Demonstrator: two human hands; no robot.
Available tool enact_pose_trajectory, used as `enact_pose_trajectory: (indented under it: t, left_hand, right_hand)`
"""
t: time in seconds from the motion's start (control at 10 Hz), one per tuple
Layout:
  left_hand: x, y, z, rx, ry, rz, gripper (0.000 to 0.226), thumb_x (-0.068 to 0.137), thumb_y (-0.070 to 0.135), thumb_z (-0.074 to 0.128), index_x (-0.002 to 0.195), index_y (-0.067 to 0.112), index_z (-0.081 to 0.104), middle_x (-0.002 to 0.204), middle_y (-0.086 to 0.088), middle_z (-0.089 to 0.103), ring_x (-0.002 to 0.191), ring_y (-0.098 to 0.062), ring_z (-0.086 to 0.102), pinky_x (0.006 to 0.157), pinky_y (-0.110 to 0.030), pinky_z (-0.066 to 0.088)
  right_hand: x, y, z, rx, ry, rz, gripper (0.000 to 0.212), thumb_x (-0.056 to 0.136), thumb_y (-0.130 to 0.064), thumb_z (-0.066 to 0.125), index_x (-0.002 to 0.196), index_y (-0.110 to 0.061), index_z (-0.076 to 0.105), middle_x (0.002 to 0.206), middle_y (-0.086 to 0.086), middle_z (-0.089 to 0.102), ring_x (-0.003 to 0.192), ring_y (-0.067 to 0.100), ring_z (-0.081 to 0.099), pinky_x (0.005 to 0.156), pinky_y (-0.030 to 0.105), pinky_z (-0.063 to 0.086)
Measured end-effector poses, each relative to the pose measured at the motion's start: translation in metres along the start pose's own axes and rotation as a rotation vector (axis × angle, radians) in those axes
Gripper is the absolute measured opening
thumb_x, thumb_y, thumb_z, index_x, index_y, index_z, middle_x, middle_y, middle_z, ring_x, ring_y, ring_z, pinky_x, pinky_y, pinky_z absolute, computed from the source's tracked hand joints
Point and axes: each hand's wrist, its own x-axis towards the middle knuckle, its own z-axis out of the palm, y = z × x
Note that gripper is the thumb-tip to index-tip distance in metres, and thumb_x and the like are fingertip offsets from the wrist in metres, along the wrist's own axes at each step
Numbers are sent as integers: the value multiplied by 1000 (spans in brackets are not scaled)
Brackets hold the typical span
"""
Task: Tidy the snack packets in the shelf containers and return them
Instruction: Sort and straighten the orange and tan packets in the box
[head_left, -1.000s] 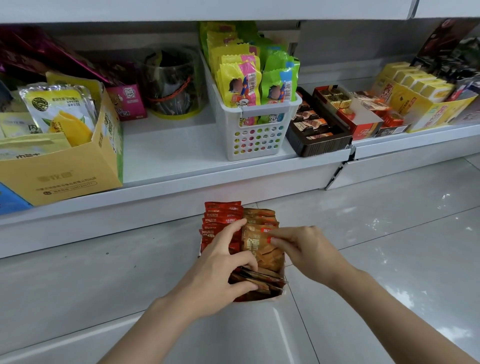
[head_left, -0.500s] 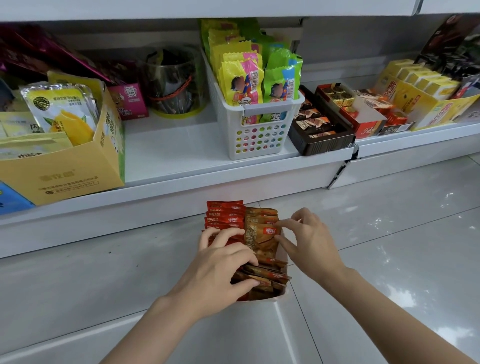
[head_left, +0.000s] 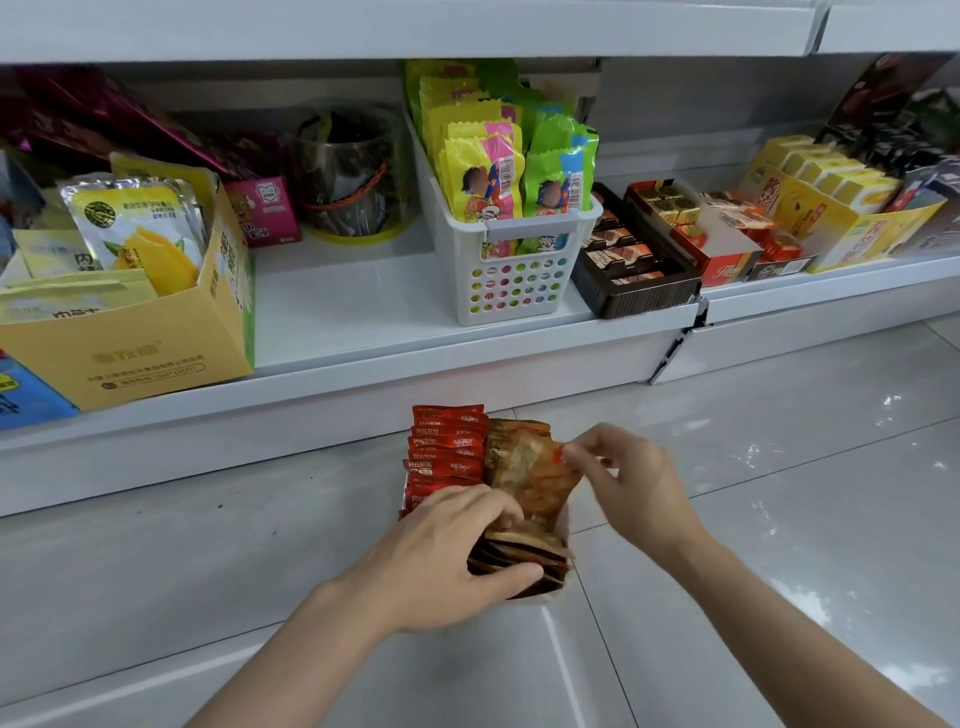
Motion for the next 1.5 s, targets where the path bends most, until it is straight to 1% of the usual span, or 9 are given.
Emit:
enact_pose_trajectory:
  t: [0.2, 0.5, 0.7, 0.9, 1.1, 1.2, 1.3, 1.4, 1.5]
  left_hand:
    - [6, 10, 5, -220, 17, -67, 74, 83, 84, 15, 91, 28, 63, 96, 30, 56, 104, 19, 44, 104, -10, 22]
    - [11, 7, 7, -513, 72, -325, 57, 78, 88, 25, 109, 43, 44, 108, 18, 71, 103, -1, 64, 98, -41, 49]
    - [6, 4, 8, -467, -63, -200, 55, 82, 85, 27, 134, 70, 31, 144, 34, 41, 145, -8, 31, 118, -47, 29]
    - [3, 3, 9, -507, -67, -235, 57, 84, 81, 27, 140, 70, 20, 153, 32, 30, 149, -6, 19, 121, -48, 22]
    - [2, 5, 11, -498, -33, -251, 49, 90, 78, 24, 138, 75, 13, 157, 32, 20, 150, -3, 10, 122, -49, 18]
    - [3, 12, 10, -500, 5, -255, 42, 93, 72, 21, 133, 80, 9, 153, 41, 13, 151, -2, 1, 123, -50, 11]
    - [5, 19, 8, -484, -2, -245, 40, 92, 70, 21, 125, 86, 5, 123, 65, 5, 145, 0, -8, 119, -39, 1]
    - [5, 19, 9, -490, -30, -207, 62, 90, 71, 45, 130, 82, 0, 122, 65, 9, 149, -9, -2, 118, -38, 3]
    - [5, 19, 8, -578, 21, -232, 112, 60, 84, 68, 136, 74, -13, 138, 44, 40, 139, 5, 35, 116, -37, 31]
  right_hand:
    - [15, -22, -42, 303, 90, 90, 15, 94, -22, 67, 83, -13, 65, 75, -3, 77, 73, 14, 75, 63, 27, 61]
    - [10, -31, -51, 369, 73, 151, 13, 92, -20, 69, 87, -8, 71, 67, 1, 75, 56, 6, 66, 51, 17, 52]
    - [11, -36, -43, 457, -9, 217, 15, 87, -24, 74, 89, -9, 74, 67, 6, 75, 50, 7, 61, 50, 17, 52]
    - [8, -30, -29, 547, 28, 365, 21, 82, -30, 77, 89, -11, 74, 70, 5, 76, 54, 8, 67, 53, 17, 55]
    - [6, -34, -26, 522, 37, 371, 31, 85, -29, 76, 110, -13, 69, 81, 2, 78, 75, 14, 75, 67, 25, 61]
    - [-2, -39, -14, 565, -61, 308, 43, 89, -40, 70, 127, -22, 63, 107, 3, 76, 96, 16, 73, 87, 33, 59]
    - [-12, -50, 1, 679, -239, 254, 23, 92, -46, 62, 111, -33, 67, 110, 4, 74, 101, 15, 72, 78, 21, 58]
    - [-10, -53, 0, 771, -222, 342, 32, 105, -33, 45, 111, -12, 69, 105, 13, 75, 100, 24, 72, 81, 31, 60]
    - [-4, -53, -12, 873, -155, 437, 35, 107, -27, 39, 112, -8, 68, 104, 16, 75, 97, 29, 73, 81, 40, 60]
